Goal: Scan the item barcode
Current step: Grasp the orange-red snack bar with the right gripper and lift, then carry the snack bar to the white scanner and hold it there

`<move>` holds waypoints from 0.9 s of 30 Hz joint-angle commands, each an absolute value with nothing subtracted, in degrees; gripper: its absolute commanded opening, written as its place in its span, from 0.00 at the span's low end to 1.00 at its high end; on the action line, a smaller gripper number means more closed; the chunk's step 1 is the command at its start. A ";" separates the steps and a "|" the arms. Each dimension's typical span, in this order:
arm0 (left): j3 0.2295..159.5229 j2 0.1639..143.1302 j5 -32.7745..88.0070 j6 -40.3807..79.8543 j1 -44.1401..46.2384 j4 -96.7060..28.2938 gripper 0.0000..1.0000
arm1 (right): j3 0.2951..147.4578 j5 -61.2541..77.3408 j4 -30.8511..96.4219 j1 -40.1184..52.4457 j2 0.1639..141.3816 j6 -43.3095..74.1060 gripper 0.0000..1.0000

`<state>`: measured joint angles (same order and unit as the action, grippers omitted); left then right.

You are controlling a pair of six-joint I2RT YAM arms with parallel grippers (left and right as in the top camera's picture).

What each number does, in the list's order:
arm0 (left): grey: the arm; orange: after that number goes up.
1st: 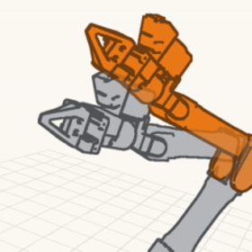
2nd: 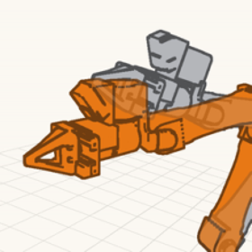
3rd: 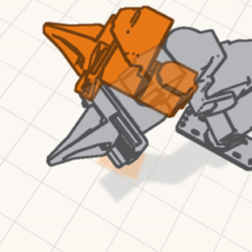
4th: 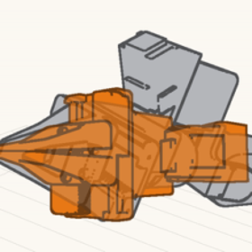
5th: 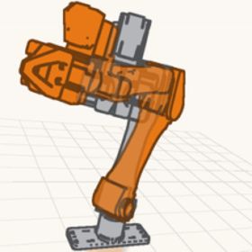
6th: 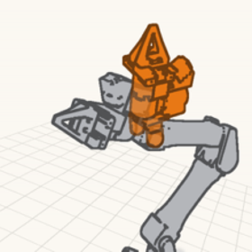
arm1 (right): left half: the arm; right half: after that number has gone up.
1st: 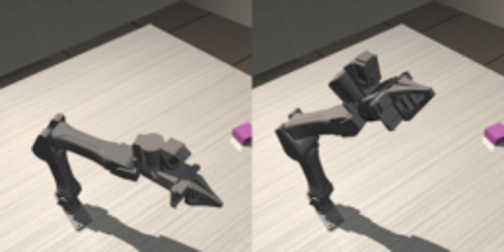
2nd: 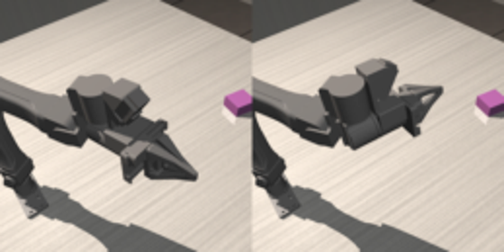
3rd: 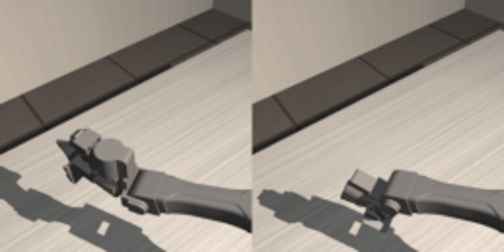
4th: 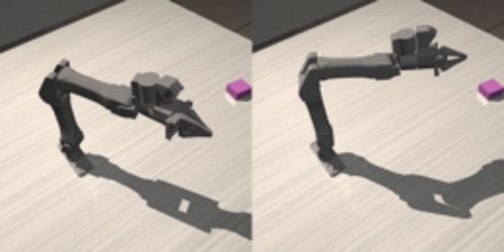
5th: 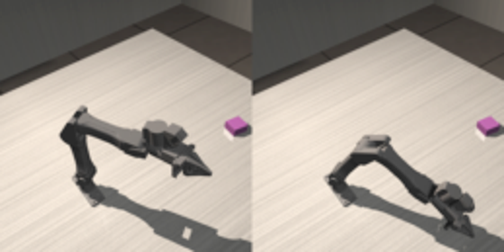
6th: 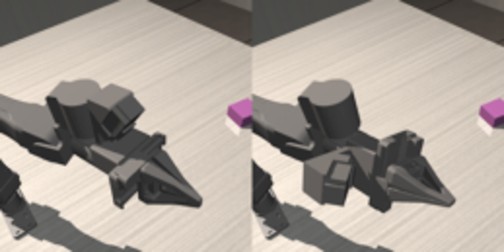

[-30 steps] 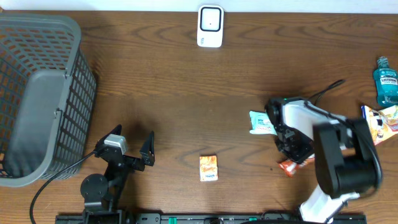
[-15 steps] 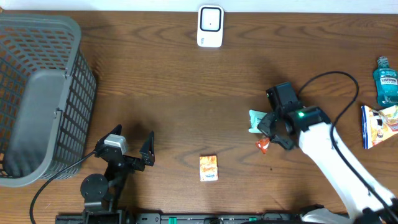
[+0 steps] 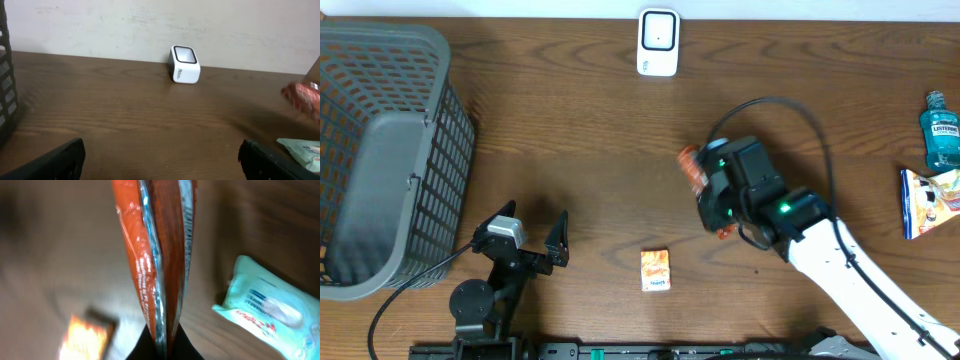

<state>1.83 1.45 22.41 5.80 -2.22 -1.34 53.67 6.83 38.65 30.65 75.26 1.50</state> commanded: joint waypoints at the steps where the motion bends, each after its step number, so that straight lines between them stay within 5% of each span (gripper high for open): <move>1: 0.23 1.37 23.38 5.87 -2.28 -2.24 0.98 | 54.22 8.12 36.88 32.40 74.67 -28.86 0.01; 14: 0.23 1.37 23.38 5.87 -2.28 -2.26 0.98 | 58.85 5.02 23.77 33.89 69.01 -57.67 0.01; 27: 0.23 1.37 23.38 5.87 -2.28 -2.26 0.98 | 60.80 15.38 26.87 34.94 60.66 -60.29 0.01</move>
